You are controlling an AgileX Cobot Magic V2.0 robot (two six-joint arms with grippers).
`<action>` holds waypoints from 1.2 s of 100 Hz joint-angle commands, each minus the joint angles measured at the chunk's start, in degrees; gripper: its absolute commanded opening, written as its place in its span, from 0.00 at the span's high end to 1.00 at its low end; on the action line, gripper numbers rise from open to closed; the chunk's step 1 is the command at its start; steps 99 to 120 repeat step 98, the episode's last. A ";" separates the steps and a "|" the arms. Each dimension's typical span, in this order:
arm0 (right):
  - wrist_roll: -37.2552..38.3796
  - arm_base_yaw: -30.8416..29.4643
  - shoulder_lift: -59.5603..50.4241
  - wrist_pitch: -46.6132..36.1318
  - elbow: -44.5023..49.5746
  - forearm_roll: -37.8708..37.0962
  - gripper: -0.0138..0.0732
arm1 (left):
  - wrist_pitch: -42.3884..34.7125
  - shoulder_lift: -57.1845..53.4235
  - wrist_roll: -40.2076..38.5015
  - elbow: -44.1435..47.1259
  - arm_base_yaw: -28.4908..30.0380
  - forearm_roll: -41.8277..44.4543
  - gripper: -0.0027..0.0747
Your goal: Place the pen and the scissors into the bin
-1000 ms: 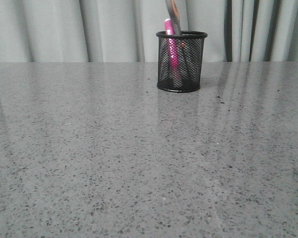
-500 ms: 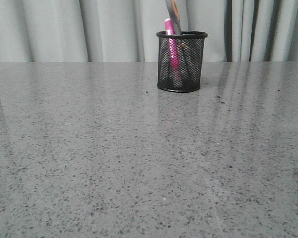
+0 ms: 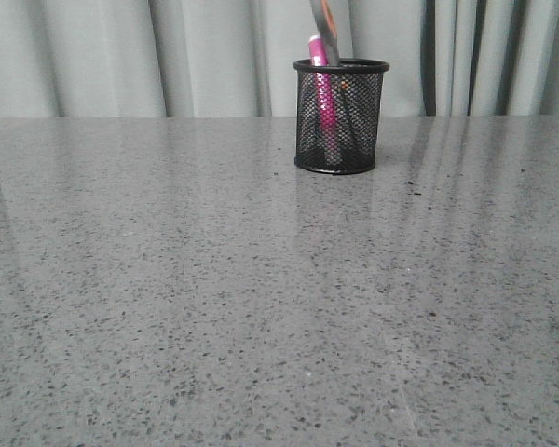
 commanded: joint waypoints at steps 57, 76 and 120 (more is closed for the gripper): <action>0.44 -0.50 -1.51 0.07 0.73 -2.17 0.93 | -4.18 -1.77 -0.61 2.60 -0.46 -0.58 0.99; 0.44 -0.50 -1.51 0.07 0.73 -2.17 0.93 | -4.18 -1.77 -0.61 2.60 -0.46 -0.58 0.99; 0.44 -0.50 -1.51 0.07 0.73 -2.17 0.93 | -4.18 -1.77 -0.61 2.60 -0.46 -0.58 0.99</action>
